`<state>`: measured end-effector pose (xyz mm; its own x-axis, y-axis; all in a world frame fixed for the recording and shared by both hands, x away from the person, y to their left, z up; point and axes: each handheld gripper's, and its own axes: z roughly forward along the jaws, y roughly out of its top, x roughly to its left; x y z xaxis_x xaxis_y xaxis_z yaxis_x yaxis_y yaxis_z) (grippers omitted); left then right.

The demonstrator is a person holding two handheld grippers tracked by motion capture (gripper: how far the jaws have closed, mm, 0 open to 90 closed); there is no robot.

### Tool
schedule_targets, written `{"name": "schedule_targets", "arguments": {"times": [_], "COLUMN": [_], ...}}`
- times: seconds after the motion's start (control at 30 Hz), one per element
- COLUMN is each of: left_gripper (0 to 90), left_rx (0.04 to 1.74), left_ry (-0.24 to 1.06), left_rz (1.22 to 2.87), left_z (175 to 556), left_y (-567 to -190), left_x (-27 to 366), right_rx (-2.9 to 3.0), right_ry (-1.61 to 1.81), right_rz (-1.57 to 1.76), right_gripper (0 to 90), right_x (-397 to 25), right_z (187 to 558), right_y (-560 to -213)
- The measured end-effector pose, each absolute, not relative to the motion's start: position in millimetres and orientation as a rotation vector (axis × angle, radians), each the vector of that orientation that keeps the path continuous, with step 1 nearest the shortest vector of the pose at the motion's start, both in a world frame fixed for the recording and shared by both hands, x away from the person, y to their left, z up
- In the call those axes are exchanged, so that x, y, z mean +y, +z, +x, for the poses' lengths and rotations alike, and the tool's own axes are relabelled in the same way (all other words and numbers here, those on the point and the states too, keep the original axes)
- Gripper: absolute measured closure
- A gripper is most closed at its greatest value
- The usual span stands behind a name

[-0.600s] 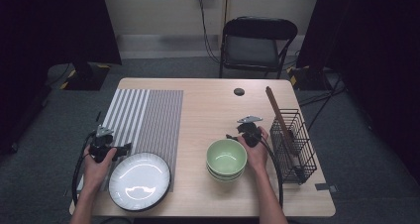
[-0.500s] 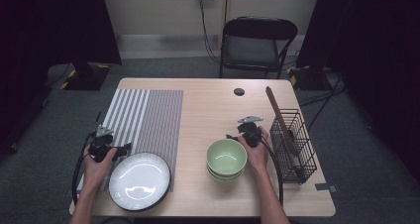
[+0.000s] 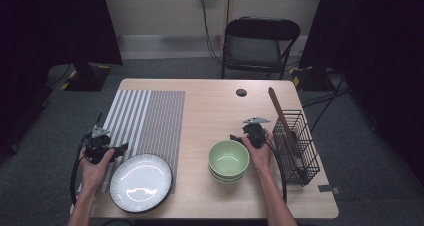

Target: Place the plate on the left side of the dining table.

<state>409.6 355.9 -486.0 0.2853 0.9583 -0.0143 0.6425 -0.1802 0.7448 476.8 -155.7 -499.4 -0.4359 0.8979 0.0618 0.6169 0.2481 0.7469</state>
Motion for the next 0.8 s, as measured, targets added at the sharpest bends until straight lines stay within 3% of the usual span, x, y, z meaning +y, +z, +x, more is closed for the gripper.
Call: {"name": "schedule_targets", "arguments": {"times": [0.23,0.8], "left_gripper": [22.6,29.1], "left_rx": [1.401,1.3], "left_ry": [0.641,0.533], "left_rz": [1.909,1.902], "left_z": [396.2,375.3], "left_y": [-470.5,-438.9], "left_x": [351.4,334.7], "right_rx": [2.142,2.143], "right_ry": [1.032,1.117], "right_rz": [1.385,1.263], "right_gripper": [19.4,26.8], "right_x": [-153.1,-142.3], "right_z": [476.1,469.2], "right_y": [-492.1,-447.4]}}
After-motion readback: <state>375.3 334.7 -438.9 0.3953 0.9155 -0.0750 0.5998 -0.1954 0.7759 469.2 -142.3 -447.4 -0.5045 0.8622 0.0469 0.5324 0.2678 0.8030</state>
